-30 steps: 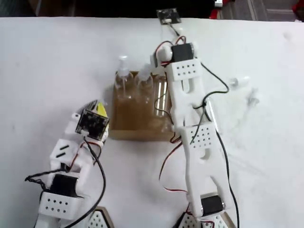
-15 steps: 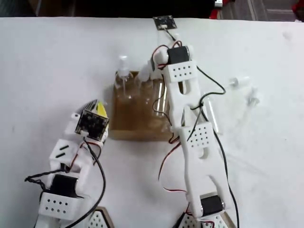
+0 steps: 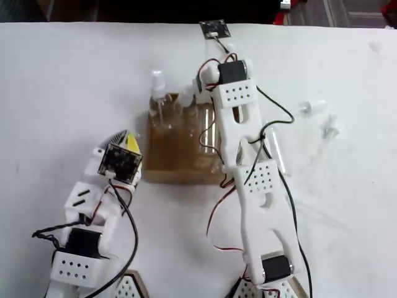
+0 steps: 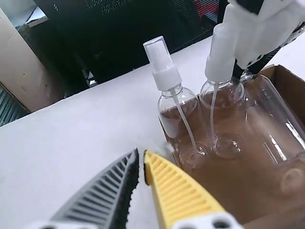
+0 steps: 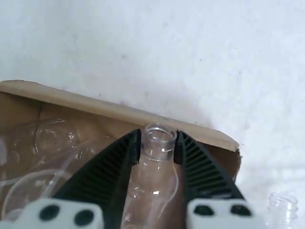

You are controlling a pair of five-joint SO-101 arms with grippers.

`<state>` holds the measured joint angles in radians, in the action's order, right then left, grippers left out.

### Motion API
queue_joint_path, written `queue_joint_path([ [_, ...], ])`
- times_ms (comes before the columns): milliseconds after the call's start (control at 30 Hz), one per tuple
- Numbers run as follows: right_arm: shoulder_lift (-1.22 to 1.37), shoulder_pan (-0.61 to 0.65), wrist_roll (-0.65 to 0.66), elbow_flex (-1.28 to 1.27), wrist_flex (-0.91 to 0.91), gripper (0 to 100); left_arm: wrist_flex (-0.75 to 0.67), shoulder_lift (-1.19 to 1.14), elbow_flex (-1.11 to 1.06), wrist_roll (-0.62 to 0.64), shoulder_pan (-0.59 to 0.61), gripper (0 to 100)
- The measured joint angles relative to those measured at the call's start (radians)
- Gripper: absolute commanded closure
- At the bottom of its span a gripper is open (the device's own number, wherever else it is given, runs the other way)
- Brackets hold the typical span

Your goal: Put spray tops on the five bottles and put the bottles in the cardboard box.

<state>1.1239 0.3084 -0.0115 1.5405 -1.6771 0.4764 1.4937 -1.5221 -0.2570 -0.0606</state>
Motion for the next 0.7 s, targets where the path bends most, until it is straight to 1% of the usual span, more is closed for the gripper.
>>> queue_joint_path([
  [367, -0.018, -0.006, 0.002, 0.084, -0.002, 92.6, 0.0, 0.0, 0.0, 0.0, 0.0, 98],
  [633, -0.115, -0.035, 0.002, 0.084, 0.023, 92.7, 0.0, 0.0, -0.014, 0.0, -0.02, 98],
  [700, -0.152, -0.038, 0.002, 0.084, 0.023, 95.0, 0.0, 0.0, -0.014, 0.0, -0.02, 98],
])
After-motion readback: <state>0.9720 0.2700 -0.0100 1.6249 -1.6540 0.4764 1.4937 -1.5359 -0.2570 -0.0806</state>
